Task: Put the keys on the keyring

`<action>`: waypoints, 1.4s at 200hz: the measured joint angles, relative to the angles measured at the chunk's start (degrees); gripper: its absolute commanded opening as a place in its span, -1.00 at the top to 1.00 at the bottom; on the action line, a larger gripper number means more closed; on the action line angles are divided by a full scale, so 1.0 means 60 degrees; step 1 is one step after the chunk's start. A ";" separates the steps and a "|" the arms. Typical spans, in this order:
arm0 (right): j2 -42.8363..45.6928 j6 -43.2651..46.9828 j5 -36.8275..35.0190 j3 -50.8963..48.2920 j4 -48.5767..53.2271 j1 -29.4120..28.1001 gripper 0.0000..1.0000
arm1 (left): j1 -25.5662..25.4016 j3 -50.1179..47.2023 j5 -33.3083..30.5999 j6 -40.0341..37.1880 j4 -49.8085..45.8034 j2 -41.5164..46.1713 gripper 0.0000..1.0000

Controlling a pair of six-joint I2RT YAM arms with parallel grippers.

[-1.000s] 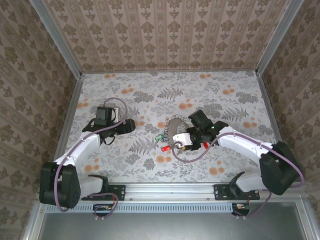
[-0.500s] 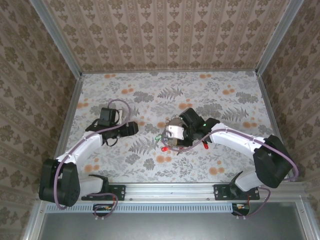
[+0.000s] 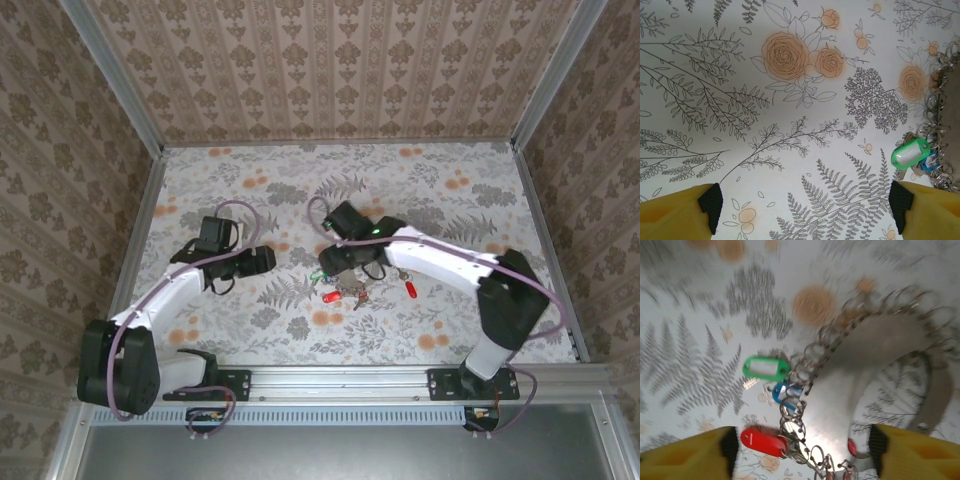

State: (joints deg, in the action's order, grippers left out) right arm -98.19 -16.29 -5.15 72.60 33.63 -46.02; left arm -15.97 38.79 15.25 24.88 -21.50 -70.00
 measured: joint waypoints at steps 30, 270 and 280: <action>-0.1730 0.0270 -0.1271 0.0892 0.0477 -0.1013 -0.99 | 0.0124 0.0025 -0.0007 0.0328 -0.0040 -0.0222 -0.84; 0.0736 -0.3410 -0.1348 -0.0867 0.2200 0.0630 0.21 | 0.0470 -0.0175 0.0492 0.0350 0.0029 0.0015 -0.84; 0.0379 -0.3515 -0.0874 -0.0798 0.2120 0.0514 0.07 | 0.0412 -0.0098 0.0495 0.0313 0.0076 -0.0018 -0.83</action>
State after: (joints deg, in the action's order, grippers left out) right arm -95.92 -37.39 -10.39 67.81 46.35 -42.94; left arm -13.50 38.20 18.22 26.76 -21.04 -70.11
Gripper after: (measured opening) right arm 0.398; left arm 0.919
